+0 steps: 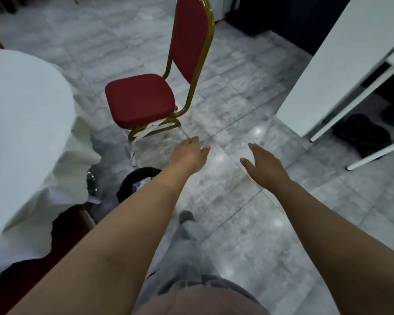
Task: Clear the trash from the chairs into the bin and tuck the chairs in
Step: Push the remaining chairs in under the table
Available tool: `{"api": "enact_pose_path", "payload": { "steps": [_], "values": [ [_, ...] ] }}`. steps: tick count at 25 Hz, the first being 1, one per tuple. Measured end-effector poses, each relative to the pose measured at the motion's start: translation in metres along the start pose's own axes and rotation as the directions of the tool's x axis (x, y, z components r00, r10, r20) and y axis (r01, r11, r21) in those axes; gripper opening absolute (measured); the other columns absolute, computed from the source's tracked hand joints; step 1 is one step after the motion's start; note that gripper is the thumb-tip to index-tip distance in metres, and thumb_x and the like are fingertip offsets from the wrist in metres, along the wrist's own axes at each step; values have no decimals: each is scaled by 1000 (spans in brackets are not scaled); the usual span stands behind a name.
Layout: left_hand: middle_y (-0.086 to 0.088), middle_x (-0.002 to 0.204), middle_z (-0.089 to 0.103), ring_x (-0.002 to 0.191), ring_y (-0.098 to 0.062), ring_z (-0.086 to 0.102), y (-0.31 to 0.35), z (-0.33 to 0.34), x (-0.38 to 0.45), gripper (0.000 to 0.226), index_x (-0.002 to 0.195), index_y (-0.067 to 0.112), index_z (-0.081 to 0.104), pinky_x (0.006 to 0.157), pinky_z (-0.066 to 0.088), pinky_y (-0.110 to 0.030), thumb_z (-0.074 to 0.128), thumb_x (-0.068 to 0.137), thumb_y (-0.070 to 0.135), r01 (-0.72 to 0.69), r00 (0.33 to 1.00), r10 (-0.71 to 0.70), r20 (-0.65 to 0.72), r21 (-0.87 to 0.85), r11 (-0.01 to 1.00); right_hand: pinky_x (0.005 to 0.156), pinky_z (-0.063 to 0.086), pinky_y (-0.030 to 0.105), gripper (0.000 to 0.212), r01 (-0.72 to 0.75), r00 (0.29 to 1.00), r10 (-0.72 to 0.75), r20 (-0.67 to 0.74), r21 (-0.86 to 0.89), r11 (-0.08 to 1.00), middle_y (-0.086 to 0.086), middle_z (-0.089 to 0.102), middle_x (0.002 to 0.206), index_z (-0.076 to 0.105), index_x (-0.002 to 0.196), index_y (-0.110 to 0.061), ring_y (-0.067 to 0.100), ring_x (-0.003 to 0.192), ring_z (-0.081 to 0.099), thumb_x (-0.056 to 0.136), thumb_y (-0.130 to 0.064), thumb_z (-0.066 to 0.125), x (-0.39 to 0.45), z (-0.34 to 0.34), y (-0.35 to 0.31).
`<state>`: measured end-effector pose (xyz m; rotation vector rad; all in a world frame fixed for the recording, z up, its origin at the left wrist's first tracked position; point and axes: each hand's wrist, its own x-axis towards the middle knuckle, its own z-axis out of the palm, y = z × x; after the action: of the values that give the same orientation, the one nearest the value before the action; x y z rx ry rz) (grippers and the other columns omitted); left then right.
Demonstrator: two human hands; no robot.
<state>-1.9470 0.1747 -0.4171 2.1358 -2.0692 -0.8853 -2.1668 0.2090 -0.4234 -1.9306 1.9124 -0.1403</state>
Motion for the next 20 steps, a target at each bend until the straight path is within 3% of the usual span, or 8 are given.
{"api": "enact_pose_path", "payload": {
  "steps": [8,11,20],
  "values": [
    [-17,156,28,143,-34,29,57,-78,203,64,152,8,22,115,27,-44,31,102,47,20,999,-21,-24,-44,999,117,22,36,63,72,996,-74,-43,-41,997,7,25,162,26,154,-14,22,148,25,101,-43,44,211,-71,-4],
    [-16,158,24,144,-34,27,84,-118,280,64,153,9,19,115,26,-46,30,102,46,31,995,-40,-94,-98,995,116,25,39,62,128,984,-134,-115,-57,990,9,29,161,30,153,-13,24,147,28,101,-43,45,302,-105,-12],
    [-14,163,9,150,-31,12,124,-169,445,66,155,11,12,121,16,-46,27,102,48,106,963,-155,-220,-221,970,120,18,42,59,251,959,-266,-98,-137,958,6,21,164,26,155,-15,23,151,19,103,-44,35,510,-154,-10]
  ]
}}
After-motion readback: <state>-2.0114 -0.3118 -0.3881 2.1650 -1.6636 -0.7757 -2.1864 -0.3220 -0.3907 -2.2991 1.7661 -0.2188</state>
